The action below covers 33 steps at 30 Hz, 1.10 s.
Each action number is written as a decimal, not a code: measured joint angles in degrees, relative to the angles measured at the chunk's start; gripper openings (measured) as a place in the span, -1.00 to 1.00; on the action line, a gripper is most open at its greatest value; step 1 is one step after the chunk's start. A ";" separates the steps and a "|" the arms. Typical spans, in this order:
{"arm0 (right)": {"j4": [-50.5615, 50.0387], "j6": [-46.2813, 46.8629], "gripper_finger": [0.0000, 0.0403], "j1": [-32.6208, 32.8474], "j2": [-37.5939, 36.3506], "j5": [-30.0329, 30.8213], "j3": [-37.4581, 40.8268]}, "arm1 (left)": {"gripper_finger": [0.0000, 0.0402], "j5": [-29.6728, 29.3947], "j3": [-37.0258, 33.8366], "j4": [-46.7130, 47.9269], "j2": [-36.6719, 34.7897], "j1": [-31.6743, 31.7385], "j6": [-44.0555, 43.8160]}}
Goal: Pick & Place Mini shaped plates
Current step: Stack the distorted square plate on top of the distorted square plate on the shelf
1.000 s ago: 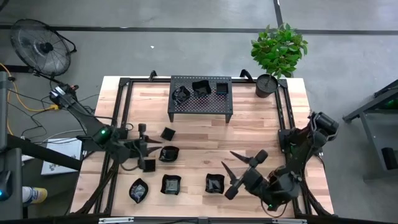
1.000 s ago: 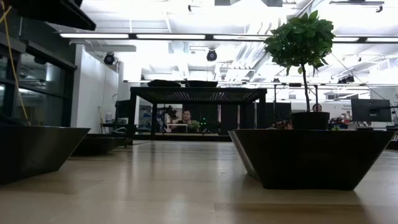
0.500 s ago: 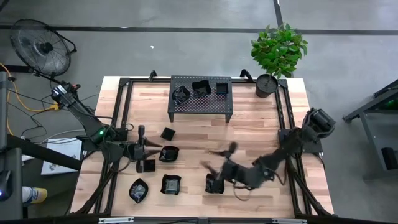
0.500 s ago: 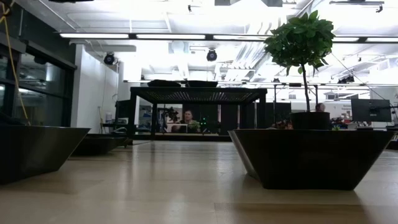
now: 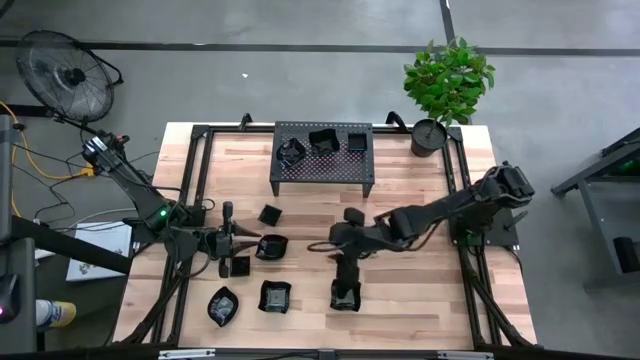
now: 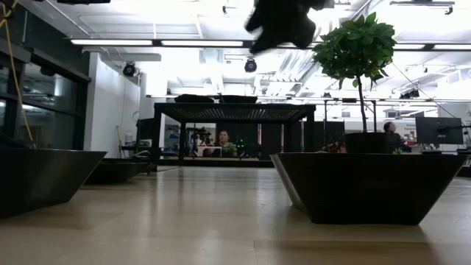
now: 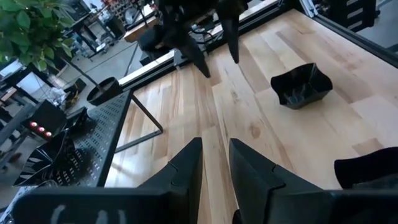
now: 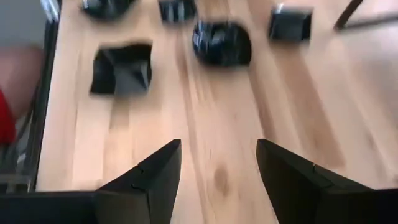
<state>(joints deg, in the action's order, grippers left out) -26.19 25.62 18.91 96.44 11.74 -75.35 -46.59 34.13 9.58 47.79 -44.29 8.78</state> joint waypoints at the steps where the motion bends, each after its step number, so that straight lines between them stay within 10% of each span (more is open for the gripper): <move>1: -1.60 0.37 0.01 -0.10 0.00 -1.34 0.13 | -0.62 0.00 0.00 0.00 0.00 0.00 0.00; 9: -8.86 5.91 0.01 4.29 4.95 -8.45 1.32 | -0.62 0.02 0.00 0.00 0.02 0.00 -0.12; 19: -15.23 43.36 0.01 9.18 7.82 -8.31 1.31 | -0.62 -0.11 0.00 0.55 0.02 0.00 -3.51; 33: -13.30 59.74 0.01 12.71 8.50 -8.02 1.29 | -0.62 -0.48 0.00 1.33 0.04 0.00 -5.62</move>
<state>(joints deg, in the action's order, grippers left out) -39.49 85.37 31.62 104.94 3.72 -74.06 -47.07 34.13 10.91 47.83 -44.29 3.16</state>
